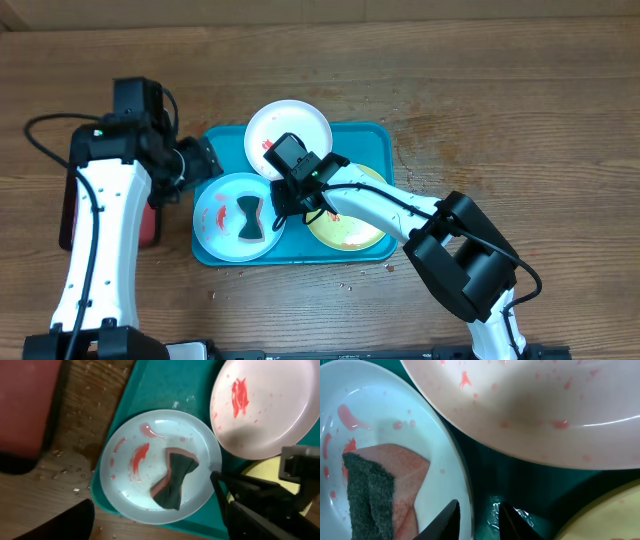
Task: Clean dirty plates on tray and stack at the side
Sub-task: 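Reach the right gripper to the light-blue plate's rim, then hold the plate rim with the right gripper and scrub with the sponge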
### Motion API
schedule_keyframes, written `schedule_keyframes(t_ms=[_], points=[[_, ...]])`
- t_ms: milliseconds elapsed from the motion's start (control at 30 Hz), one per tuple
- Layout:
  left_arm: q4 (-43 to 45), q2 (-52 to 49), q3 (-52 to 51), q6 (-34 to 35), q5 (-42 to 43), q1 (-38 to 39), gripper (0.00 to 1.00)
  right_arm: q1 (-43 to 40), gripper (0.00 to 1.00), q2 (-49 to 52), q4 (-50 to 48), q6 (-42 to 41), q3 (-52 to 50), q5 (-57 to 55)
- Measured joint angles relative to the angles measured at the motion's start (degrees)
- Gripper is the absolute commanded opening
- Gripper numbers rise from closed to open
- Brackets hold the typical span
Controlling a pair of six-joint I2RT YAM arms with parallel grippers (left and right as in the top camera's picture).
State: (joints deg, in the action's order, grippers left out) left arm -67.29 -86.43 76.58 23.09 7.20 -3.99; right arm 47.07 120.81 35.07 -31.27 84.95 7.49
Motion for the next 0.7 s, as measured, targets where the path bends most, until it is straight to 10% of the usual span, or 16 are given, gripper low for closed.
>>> schedule_keyframes(t_ms=[267, 700], points=[[16.8, -0.1, -17.4, -2.1, 7.4, 3.6, 0.53, 0.0, 0.27, 0.0, -0.7, -0.3, 0.0, -0.2], [31.4, -0.2, -29.2, -2.0, 9.0, 6.4, 0.47, 0.0, 0.28, 0.0, -0.7, -0.3, 0.0, -0.3]])
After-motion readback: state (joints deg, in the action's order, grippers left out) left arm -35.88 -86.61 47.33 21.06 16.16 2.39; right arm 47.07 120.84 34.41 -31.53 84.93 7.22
